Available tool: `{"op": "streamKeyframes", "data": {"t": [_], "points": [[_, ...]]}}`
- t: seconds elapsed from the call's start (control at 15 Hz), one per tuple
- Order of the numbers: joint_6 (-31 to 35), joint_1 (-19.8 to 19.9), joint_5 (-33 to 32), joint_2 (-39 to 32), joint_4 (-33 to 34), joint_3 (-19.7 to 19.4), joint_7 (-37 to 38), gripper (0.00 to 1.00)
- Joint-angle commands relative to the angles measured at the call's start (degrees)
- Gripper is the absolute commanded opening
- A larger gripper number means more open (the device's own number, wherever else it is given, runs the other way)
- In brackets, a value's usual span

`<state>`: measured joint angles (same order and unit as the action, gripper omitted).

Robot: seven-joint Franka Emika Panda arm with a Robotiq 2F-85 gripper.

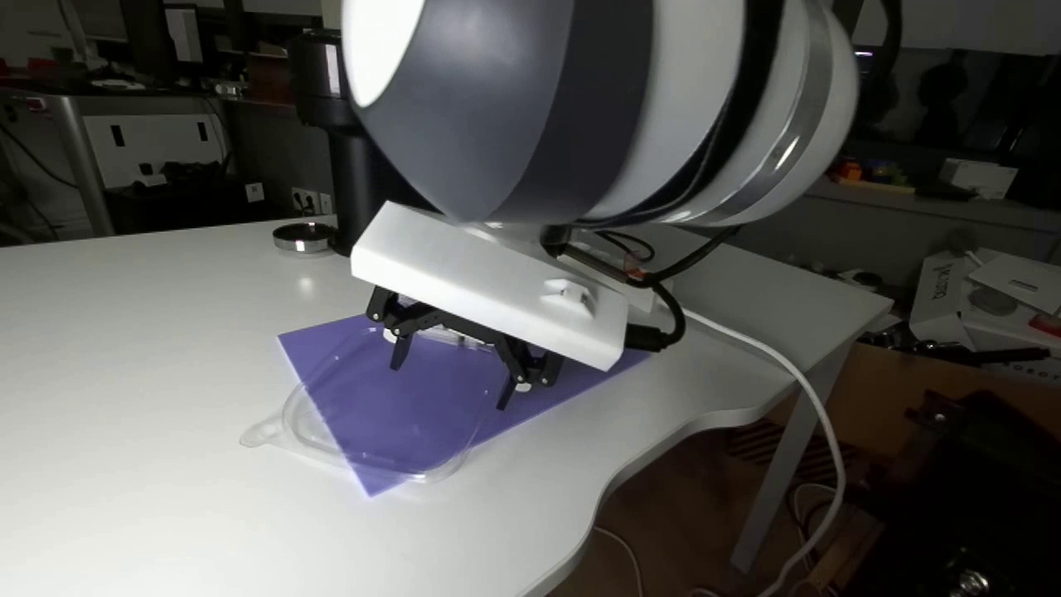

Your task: Close the lid on the clear container

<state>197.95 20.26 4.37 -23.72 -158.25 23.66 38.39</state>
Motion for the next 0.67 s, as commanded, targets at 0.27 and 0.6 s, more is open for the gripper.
{"op": "streamKeyframes", "data": {"t": [0.27, 0.6], "points": [[0.05, 14.33, -9.75, 0.1, 3.72, 10.55, 4.24, 1.0], [-0.04, 26.08, -13.44, -1.5, 5.7, 19.02, 4.1, 1.0]]}}
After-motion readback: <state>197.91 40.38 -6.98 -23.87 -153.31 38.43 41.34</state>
